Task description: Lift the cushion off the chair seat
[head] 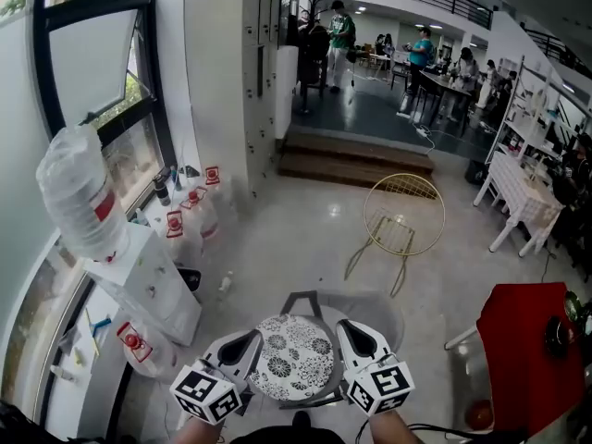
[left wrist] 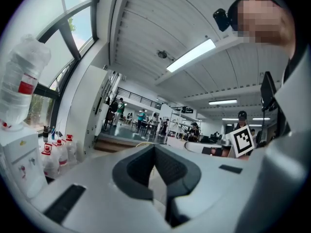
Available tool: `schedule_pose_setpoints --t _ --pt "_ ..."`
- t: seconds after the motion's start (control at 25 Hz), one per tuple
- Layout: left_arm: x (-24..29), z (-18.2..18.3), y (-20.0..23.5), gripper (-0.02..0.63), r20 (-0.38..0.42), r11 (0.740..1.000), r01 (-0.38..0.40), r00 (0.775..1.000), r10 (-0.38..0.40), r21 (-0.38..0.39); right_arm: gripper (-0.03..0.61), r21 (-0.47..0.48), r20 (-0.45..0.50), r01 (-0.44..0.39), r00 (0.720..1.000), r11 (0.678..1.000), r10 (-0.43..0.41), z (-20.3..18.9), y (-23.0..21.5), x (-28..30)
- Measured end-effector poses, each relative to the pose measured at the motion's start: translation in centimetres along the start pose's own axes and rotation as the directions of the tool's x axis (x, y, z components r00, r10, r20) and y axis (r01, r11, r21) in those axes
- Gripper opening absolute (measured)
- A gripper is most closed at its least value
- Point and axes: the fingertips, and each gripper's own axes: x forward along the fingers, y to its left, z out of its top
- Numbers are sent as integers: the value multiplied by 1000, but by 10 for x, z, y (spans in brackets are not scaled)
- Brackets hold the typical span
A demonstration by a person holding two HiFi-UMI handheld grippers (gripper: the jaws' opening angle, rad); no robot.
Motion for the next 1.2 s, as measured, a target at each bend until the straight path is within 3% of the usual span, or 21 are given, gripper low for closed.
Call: schedule_pose_setpoints --t 0.32,0.44,0.6,0.72,0.96,1.2 --pt "29 -17 0 8 -39 999 -45 998 45 -19 16 27 -43 -71 996 997 72 -22 -17 21" --pt "31 -31 12 9 -75 996 -88 993 87 -13 92 49 -67 -91 993 995 94 -34 -19 31" --pt "27 -54 37 9 -119 991 -129 985 124 -32 112 62 -110 -99 988 993 105 -59 -17 45" --pt "30 -68 56 9 -141 992 -127 982 122 -24 142 68 -147 -83 985 994 92 -79 -21 62" --pt "23 -114 92 9 -221 985 -155 966 134 -79 170 91 -263 -30 963 995 53 -141 -19 81" --pt "23 -160 117 9 -300 984 -143 948 105 -109 222 129 -401 34 916 991 21 -216 -17 99"
